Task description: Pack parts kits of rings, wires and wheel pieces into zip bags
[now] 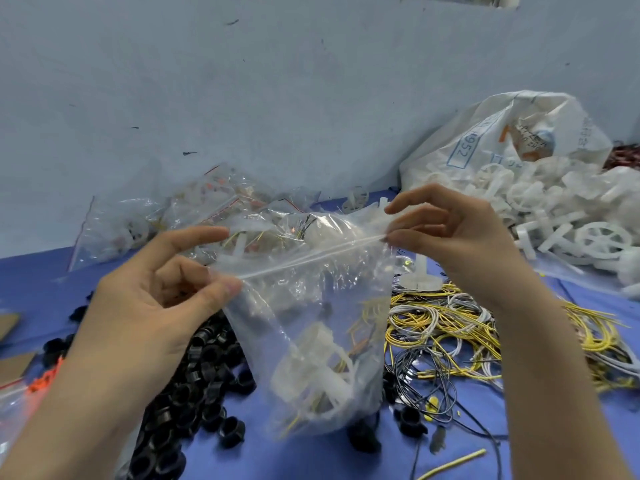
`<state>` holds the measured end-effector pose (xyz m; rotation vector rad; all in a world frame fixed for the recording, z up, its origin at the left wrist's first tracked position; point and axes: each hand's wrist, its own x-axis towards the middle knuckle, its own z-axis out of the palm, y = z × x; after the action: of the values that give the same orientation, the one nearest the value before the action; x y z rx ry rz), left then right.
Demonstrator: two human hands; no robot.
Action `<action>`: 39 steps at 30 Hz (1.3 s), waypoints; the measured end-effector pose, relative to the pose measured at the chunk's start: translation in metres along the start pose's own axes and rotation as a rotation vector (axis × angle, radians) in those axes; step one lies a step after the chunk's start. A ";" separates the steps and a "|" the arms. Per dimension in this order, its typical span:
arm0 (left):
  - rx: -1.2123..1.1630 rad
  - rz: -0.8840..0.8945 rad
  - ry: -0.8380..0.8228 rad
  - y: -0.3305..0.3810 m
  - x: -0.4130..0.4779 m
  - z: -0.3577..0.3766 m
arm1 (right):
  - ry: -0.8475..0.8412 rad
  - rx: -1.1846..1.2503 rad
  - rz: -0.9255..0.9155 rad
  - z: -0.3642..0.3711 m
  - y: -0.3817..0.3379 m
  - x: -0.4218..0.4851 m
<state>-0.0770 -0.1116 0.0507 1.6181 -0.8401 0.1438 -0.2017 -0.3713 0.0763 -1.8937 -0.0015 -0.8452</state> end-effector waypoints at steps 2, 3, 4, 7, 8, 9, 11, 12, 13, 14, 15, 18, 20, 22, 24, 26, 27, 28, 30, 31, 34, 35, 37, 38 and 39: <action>-0.072 -0.053 0.004 -0.001 0.000 0.002 | -0.017 0.061 0.017 -0.001 0.004 0.000; -0.103 -0.066 0.007 0.001 0.000 0.003 | -0.023 0.083 0.020 -0.002 0.005 0.000; -0.131 -0.073 0.010 0.002 0.000 0.004 | -0.027 0.096 0.017 -0.002 0.006 0.000; -0.158 -0.083 0.022 0.005 0.000 0.006 | -0.035 0.105 0.010 -0.004 0.008 0.000; -0.160 -0.085 0.018 0.006 0.000 0.006 | -0.041 0.100 0.012 -0.005 0.008 -0.001; -0.168 -0.086 0.014 0.007 0.000 0.006 | -0.049 0.085 0.018 -0.005 0.008 -0.001; -0.186 -0.090 0.003 0.009 -0.001 0.007 | -0.069 0.017 0.035 -0.004 0.003 -0.002; -0.191 -0.095 -0.005 0.011 -0.001 0.009 | -0.075 -0.041 0.042 -0.002 -0.002 -0.003; -0.194 -0.096 -0.015 0.014 -0.002 0.012 | -0.075 -0.121 0.040 -0.001 -0.007 -0.004; -0.199 -0.089 -0.027 0.018 -0.003 0.016 | -0.076 -0.215 0.018 0.002 -0.014 -0.005; -0.207 -0.077 -0.039 0.021 -0.005 0.021 | -0.086 -0.298 -0.019 0.006 -0.021 -0.006; -0.210 -0.056 -0.074 0.029 -0.009 0.039 | -0.197 -0.349 -0.093 0.022 -0.041 -0.011; -0.201 -0.056 -0.077 0.030 -0.011 0.049 | -0.297 -0.286 -0.093 0.030 -0.049 -0.014; -0.192 -0.059 -0.067 0.031 -0.011 0.053 | -0.349 -0.260 -0.079 0.033 -0.050 -0.015; -0.205 -0.065 -0.063 0.033 -0.011 0.053 | -0.352 -0.319 -0.065 0.036 -0.048 -0.014; -0.227 -0.072 -0.058 0.034 -0.011 0.052 | -0.342 -0.369 -0.076 0.040 -0.045 -0.012; -0.236 -0.074 -0.054 0.035 -0.011 0.052 | -0.338 -0.378 -0.083 0.041 -0.044 -0.011; -0.242 -0.075 -0.052 0.036 -0.011 0.052 | -0.339 -0.379 -0.085 0.042 -0.044 -0.011; -0.255 -0.070 -0.053 0.038 -0.012 0.053 | -0.351 -0.366 -0.083 0.042 -0.044 -0.011; -0.259 -0.070 -0.055 0.039 -0.012 0.054 | -0.359 -0.363 -0.083 0.042 -0.044 -0.011; -0.292 -0.076 -0.066 0.042 -0.013 0.054 | -0.377 -0.359 -0.082 0.041 -0.044 -0.011; -0.313 -0.079 -0.073 0.043 -0.013 0.055 | -0.387 -0.355 -0.078 0.041 -0.044 -0.011; -0.329 -0.073 -0.088 0.044 -0.013 0.055 | -0.404 -0.351 -0.070 0.041 -0.043 -0.011; -0.324 -0.065 -0.093 0.044 -0.013 0.055 | -0.406 -0.350 -0.067 0.041 -0.043 -0.011; -0.315 -0.059 -0.094 0.044 -0.014 0.055 | -0.406 -0.350 -0.065 0.041 -0.043 -0.011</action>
<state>-0.1328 -0.1552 0.0658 1.3591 -0.8407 -0.1033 -0.2025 -0.3139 0.0947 -2.3802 -0.1748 -0.5121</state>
